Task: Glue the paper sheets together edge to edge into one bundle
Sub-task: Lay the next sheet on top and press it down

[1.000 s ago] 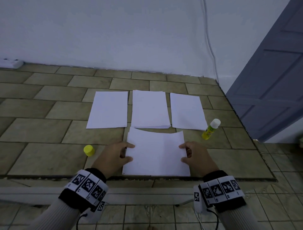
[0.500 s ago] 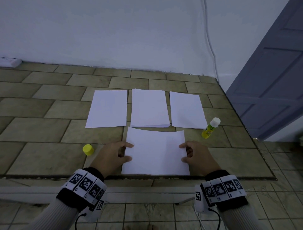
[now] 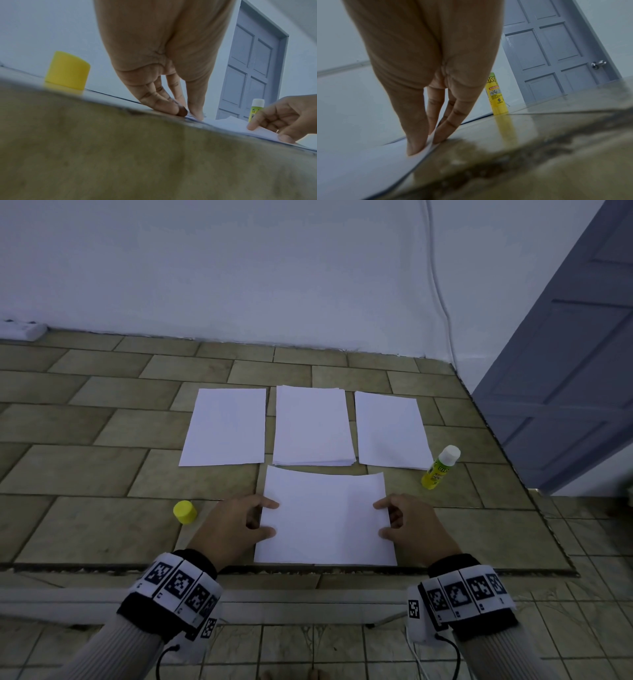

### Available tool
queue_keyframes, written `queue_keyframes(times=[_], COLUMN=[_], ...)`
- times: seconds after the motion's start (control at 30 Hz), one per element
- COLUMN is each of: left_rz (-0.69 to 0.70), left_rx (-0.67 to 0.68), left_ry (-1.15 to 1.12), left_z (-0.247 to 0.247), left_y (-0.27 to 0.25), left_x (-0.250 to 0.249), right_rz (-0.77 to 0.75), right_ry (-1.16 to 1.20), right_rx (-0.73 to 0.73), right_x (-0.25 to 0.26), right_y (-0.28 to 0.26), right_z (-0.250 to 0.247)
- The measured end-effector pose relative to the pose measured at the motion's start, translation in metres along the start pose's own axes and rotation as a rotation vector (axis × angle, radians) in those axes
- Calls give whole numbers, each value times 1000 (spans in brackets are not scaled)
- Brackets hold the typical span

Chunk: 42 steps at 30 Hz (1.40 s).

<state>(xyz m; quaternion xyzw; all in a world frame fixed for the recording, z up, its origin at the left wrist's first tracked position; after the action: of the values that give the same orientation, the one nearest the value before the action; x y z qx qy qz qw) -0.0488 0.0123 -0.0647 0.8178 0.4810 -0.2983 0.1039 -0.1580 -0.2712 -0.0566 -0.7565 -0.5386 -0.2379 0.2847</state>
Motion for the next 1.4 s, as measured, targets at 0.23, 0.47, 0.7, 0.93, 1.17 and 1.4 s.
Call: queue_keyframes(times=[0.23, 0.47, 0.7, 0.93, 1.17, 1.4], left_rz=[14, 40, 129, 170, 158, 130], left_rx=[8, 58, -16, -92, -71, -73], left_ry=[59, 340, 572, 564, 599, 625], left_z=[1, 0, 39, 46, 49, 48], left_y=[0, 6, 19, 15, 18, 19], left_x=[1, -9, -1, 10, 13, 11], right_rz=[9, 58, -39, -249, -252, 22], right_ry=[-44, -367, -518, -368, -444, -489], right_rx=[2, 30, 46, 119, 42, -87], right_x=[4, 21, 52, 91, 66, -4], right_y=[0, -6, -4, 19, 33, 21], right_z=[1, -1, 24, 96, 103, 47])
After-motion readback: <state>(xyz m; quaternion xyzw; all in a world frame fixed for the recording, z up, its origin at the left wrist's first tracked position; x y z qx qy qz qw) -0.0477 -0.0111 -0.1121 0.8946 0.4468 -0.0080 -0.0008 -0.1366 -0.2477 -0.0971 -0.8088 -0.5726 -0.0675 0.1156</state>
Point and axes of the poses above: each hand's wrist, its own y-axis towards the middle knuckle, its own z-axis out of the palm, x = y × z, the point moved 1 cm from there along y, towards the middle knuckle, and after that the axes turned 6 degrees about y, right-handed, at the moved point
